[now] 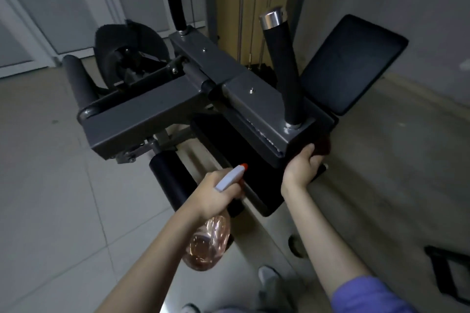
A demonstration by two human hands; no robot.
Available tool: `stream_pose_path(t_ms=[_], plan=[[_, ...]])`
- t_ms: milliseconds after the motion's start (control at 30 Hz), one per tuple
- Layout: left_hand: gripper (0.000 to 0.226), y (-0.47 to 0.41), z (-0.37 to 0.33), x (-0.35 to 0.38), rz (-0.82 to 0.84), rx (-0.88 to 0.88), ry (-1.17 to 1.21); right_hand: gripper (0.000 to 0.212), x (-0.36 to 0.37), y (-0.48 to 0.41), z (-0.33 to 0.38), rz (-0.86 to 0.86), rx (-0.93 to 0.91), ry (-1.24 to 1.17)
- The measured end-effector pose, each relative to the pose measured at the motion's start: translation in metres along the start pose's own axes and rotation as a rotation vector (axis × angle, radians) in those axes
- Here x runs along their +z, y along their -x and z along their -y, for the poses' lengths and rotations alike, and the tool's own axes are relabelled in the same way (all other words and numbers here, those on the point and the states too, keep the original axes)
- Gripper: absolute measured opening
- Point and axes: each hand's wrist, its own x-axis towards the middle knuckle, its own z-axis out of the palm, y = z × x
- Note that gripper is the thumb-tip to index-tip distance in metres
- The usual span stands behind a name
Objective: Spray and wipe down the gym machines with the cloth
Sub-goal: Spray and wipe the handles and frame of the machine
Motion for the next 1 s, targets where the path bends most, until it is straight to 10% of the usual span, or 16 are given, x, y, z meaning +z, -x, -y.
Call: stream_pose_path(t_ms=[467,1000], plan=[[0.033,-0.004,0.006,-0.023,0.246,0.042,-0.093,0.054,0.004,0.02,-0.006,-0.059,0.153,0.063],[0.019,-0.042,0.002,-0.018,-0.325,-0.168,0.184,0.056,0.0,0.006,-0.032,-0.048,0.042,0.053]])
